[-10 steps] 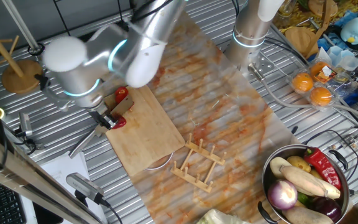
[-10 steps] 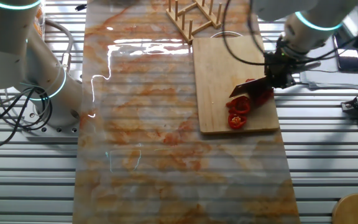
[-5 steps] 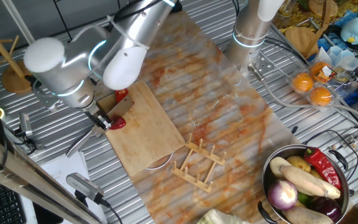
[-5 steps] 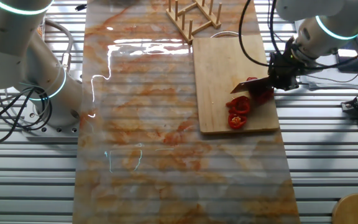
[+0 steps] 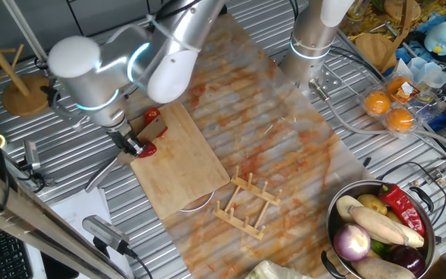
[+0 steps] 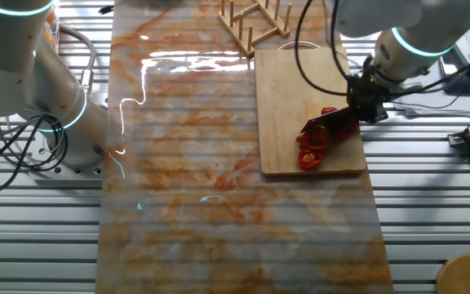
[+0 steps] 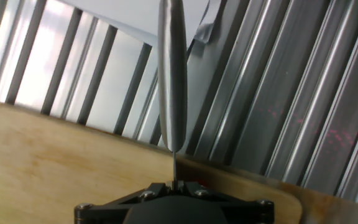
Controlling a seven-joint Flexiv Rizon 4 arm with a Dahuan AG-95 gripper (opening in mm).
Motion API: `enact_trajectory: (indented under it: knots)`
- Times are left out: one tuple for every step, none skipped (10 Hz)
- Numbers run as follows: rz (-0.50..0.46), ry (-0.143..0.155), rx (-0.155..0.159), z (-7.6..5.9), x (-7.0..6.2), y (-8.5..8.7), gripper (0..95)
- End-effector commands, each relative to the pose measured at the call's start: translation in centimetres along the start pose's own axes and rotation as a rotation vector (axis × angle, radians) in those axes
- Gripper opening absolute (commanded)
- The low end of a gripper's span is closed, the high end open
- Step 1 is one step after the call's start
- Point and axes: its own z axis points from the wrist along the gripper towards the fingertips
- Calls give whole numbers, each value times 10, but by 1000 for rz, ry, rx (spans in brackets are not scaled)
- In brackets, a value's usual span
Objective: Chop the chili peppers
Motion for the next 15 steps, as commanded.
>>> enact_trajectory:
  knots:
    - [-2,-14,-12,2,-2,-2,0]
    - [-9,-26,-13,2,-1,-2,0]
    - [-16,-31,-17,2,0,-2,0]
    - [-28,-36,-24,1,0,0,0]
    - [-28,-44,-20,-2,-4,2,0]
    - [-24,-48,-2,-1,-11,2,0]
    - [-23,-52,-2,2,-16,-2,0]
    - [-22,-54,-4,5,-20,-5,0]
    - [-11,-37,-16,3,-26,-3,0]
    - [-7,-35,-10,1,-27,-1,0]
    - [-10,-38,-5,2,-24,-2,0]
    - [-14,-36,4,2,-19,-2,0]
    - [-16,-38,2,2,-14,-1,0]
    - [-21,-39,3,3,-5,-1,0]
    - [-22,-38,6,7,11,0,0]
